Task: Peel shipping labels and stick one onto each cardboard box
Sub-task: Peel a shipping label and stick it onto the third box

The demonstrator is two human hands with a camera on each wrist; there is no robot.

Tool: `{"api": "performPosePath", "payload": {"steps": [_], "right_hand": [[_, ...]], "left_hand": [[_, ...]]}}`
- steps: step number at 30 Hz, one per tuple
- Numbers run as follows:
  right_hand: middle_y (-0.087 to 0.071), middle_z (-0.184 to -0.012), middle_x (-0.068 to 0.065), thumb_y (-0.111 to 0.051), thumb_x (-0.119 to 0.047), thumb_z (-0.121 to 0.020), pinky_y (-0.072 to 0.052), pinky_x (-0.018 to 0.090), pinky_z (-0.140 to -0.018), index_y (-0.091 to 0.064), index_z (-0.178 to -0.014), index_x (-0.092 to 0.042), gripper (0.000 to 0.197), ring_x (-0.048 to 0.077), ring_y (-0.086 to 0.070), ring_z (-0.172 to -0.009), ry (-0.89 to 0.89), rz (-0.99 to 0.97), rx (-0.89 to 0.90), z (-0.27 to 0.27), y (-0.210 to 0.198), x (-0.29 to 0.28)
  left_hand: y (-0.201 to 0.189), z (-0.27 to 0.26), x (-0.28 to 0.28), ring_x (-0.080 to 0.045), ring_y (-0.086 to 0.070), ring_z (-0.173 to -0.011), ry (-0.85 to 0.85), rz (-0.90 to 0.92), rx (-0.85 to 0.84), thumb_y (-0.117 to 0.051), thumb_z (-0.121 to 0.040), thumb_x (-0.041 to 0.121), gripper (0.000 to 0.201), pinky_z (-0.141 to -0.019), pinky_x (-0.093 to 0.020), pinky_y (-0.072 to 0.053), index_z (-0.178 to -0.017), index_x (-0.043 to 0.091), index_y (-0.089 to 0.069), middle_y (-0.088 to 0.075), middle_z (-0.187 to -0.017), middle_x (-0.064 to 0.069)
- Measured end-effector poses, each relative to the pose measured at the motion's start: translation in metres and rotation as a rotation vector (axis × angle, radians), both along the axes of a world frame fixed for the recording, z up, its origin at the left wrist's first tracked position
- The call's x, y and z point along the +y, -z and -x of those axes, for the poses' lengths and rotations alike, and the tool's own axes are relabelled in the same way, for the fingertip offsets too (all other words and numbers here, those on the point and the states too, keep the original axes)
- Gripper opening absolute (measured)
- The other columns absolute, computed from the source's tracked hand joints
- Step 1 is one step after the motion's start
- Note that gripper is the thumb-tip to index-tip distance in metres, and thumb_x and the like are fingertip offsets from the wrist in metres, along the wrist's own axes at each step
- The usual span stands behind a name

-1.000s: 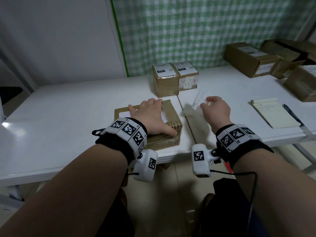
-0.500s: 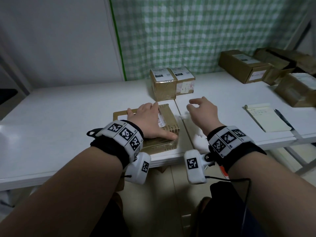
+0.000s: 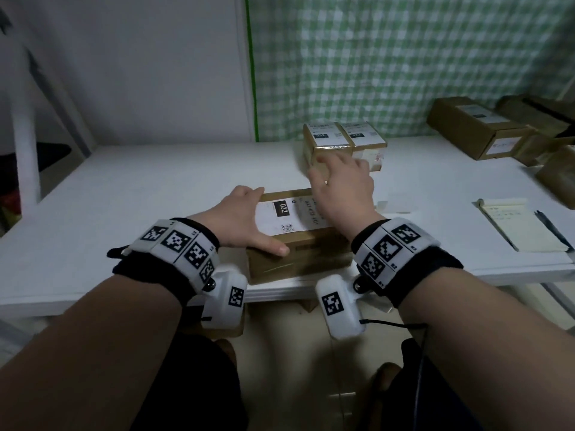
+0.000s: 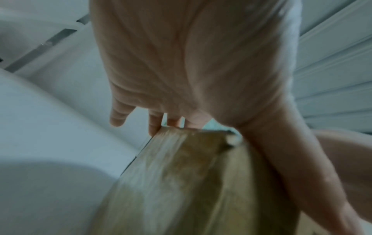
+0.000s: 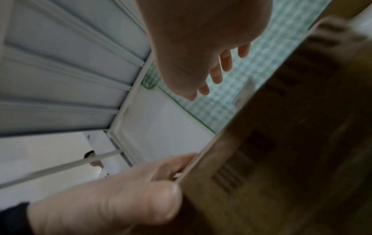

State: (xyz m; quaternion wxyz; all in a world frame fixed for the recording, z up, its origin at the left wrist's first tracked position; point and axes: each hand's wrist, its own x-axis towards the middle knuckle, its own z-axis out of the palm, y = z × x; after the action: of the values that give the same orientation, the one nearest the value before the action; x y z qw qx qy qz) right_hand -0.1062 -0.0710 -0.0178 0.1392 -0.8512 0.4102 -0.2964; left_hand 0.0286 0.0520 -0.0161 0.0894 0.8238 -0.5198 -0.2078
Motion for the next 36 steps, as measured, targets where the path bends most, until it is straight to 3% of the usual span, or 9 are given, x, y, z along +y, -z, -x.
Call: {"api": "performPosePath", "payload": {"steps": [5,9,12,20,29,36], "right_hand": [[-0.039,-0.147,0.007,-0.038,-0.038,-0.096,-0.014,0.047,-0.114,-0.047,-0.136,-0.022,0.044,0.029,-0.029,-0.136,-0.082,0.187,0.147,-0.022,0.006,0.025],[-0.038,-0.146,0.011,-0.039,-0.039,-0.094,0.000,0.054,-0.115,-0.049,-0.133,-0.021,0.044,0.031,-0.028,-0.138,-0.130,0.276,0.232,-0.033,0.019,0.032],[-0.037,-0.146,0.013,-0.037,-0.041,-0.095,0.005,0.055,-0.114,-0.049,-0.132,-0.021,0.043,0.031,-0.022,-0.141,-0.125,0.246,0.235,-0.033,0.025,0.032],[-0.034,-0.148,0.012,-0.031,-0.044,-0.096,0.005,0.055,-0.115,-0.043,-0.136,-0.025,0.046,0.031,-0.014,-0.144,-0.067,0.187,0.253,-0.026,0.026,0.027],[-0.032,-0.150,0.012,-0.022,-0.049,-0.096,0.005,0.056,-0.116,-0.037,-0.140,-0.029,0.051,0.031,-0.011,-0.145,0.016,0.123,0.262,-0.014,0.026,0.015],[-0.035,-0.148,0.013,-0.020,-0.050,-0.096,0.002,0.057,-0.116,-0.035,-0.141,-0.029,0.052,0.032,-0.015,-0.145,0.081,0.098,0.258,0.000,0.025,0.003]], "left_hand": [[0.010,0.005,0.003,-0.027,-0.016,-0.142,0.007,0.064,-0.029,-0.076,-0.051,0.068,0.133,-0.116,-0.041,-0.022,-0.150,0.013,-0.007,-0.013,-0.154,-0.008],[0.012,0.006,0.006,-0.027,-0.028,-0.132,-0.003,0.146,-0.011,-0.075,-0.041,0.071,0.127,-0.110,-0.042,-0.030,-0.144,0.018,-0.024,-0.029,-0.142,-0.007],[0.014,0.009,0.008,-0.026,-0.028,-0.130,0.015,0.180,-0.021,-0.079,-0.047,0.064,0.120,-0.110,-0.040,-0.029,-0.144,0.017,-0.025,-0.028,-0.141,-0.005],[0.013,0.014,0.012,-0.027,-0.018,-0.138,0.021,0.191,-0.039,-0.081,-0.054,0.057,0.128,-0.113,-0.036,-0.021,-0.149,0.012,-0.009,-0.017,-0.149,-0.006],[0.012,0.021,0.016,-0.027,-0.021,-0.135,0.008,0.214,-0.071,-0.081,-0.051,0.058,0.127,-0.114,-0.043,-0.023,-0.148,0.013,-0.013,-0.020,-0.147,-0.005],[0.012,0.024,0.016,-0.026,-0.022,-0.134,0.017,0.224,-0.106,-0.078,-0.049,0.063,0.127,-0.114,-0.043,-0.022,-0.147,0.014,-0.015,-0.022,-0.145,-0.003]]}}
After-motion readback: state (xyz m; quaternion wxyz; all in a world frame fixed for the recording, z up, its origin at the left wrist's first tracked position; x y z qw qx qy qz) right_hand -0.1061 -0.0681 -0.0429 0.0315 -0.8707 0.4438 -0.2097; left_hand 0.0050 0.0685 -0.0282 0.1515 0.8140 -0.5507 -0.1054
